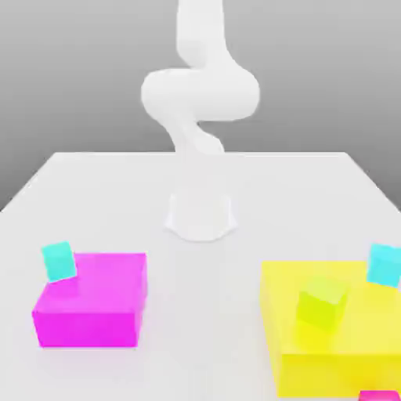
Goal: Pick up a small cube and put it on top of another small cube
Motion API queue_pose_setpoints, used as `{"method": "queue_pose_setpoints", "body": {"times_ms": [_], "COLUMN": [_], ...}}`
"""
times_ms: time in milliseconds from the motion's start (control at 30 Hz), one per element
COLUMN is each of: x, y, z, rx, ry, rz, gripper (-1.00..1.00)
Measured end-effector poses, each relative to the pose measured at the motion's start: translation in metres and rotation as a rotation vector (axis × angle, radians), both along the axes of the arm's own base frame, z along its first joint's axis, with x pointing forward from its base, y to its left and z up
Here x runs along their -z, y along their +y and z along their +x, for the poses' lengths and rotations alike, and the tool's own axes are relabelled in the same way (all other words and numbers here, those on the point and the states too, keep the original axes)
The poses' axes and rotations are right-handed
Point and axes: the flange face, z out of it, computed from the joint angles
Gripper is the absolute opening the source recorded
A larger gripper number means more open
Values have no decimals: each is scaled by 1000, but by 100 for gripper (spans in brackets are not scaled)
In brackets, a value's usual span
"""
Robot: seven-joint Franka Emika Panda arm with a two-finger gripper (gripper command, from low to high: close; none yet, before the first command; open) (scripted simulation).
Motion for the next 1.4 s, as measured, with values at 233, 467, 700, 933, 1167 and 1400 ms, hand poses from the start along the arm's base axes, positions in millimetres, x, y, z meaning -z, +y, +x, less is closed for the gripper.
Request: {"method": "queue_pose_setpoints", "body": {"times_ms": [233,467,700,933,1167,1400], "x": [78,174,285,406,527,553], "y": [43,94,152,200,232,233], "z": [81,139,170,174,161,160], "rx": [-7,-14,-28,-20,-16,-17], "ry": [162,320,477,634,740,741], "rz": [14,18,12,1,-12,-12], "gripper": [0,0,0,0,0,-100]}}
